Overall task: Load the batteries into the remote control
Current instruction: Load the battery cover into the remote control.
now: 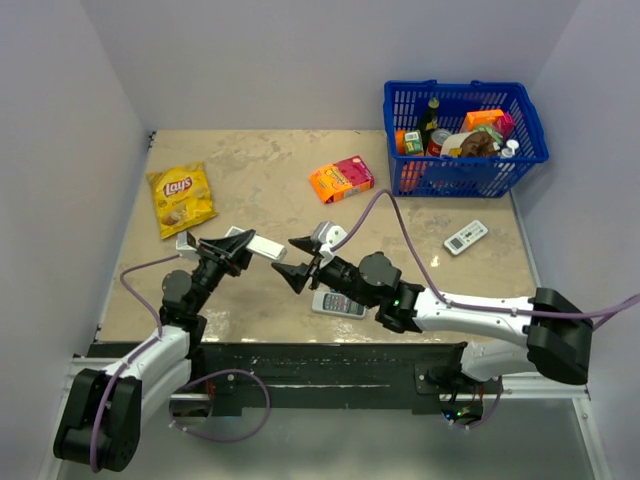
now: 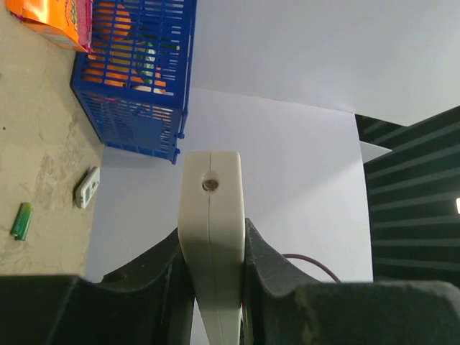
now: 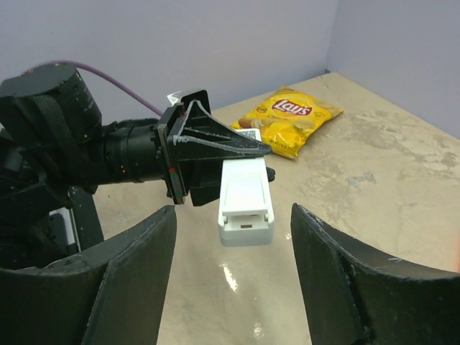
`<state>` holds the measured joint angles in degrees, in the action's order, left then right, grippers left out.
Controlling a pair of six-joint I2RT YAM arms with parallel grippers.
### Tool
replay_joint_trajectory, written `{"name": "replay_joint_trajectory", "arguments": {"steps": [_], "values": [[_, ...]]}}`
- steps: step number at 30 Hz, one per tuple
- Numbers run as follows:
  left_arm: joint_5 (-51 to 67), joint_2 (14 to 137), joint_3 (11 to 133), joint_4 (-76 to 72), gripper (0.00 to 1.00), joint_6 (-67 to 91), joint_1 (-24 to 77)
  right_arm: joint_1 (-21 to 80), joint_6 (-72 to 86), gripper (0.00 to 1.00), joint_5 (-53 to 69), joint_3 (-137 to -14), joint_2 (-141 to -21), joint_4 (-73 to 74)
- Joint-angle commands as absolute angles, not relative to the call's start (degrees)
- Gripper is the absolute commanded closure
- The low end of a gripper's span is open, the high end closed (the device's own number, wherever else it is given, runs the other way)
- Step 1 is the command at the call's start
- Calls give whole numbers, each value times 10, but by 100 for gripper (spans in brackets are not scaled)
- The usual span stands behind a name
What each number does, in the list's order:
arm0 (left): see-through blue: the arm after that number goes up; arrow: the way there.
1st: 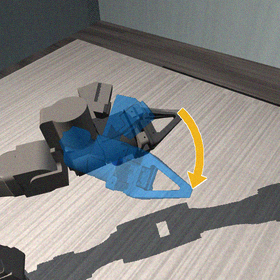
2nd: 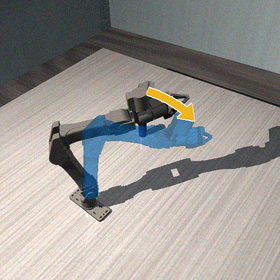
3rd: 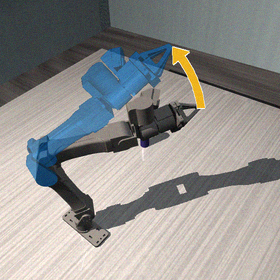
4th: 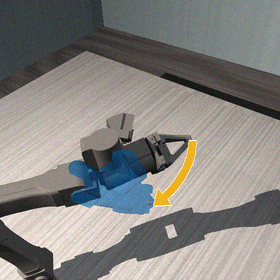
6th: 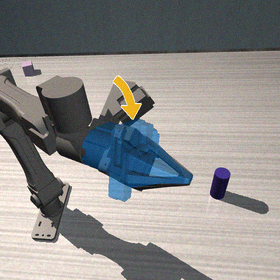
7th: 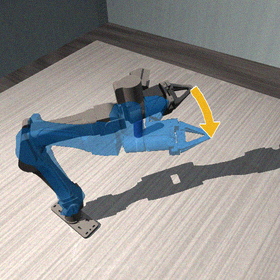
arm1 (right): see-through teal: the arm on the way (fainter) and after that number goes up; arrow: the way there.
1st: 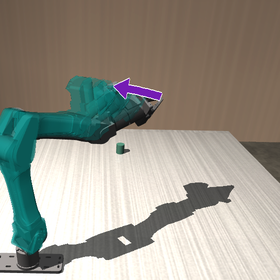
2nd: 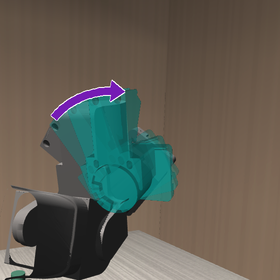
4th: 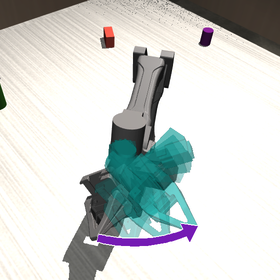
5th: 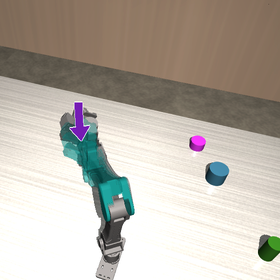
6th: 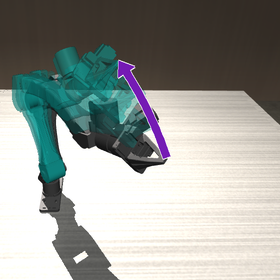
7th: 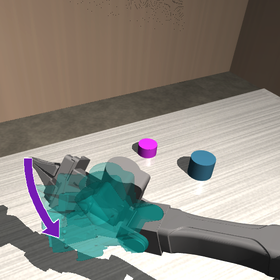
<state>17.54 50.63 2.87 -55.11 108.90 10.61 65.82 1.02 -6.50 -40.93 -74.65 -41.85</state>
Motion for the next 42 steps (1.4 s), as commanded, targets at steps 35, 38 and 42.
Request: {"name": "replay_joint_trajectory", "arguments": {"steps": [35, 38, 42], "values": [[169, 476, 30, -537, 100, 830, 98, 634, -38, 32, -19, -942, -944, 424], [169, 473, 28, -538, 100, 829, 98, 626, -40, 34, -18, -959, -955, 431], [170, 472, 27, -539, 100, 833, 98, 619, -46, 36, -12, -974, -969, 439]]}}
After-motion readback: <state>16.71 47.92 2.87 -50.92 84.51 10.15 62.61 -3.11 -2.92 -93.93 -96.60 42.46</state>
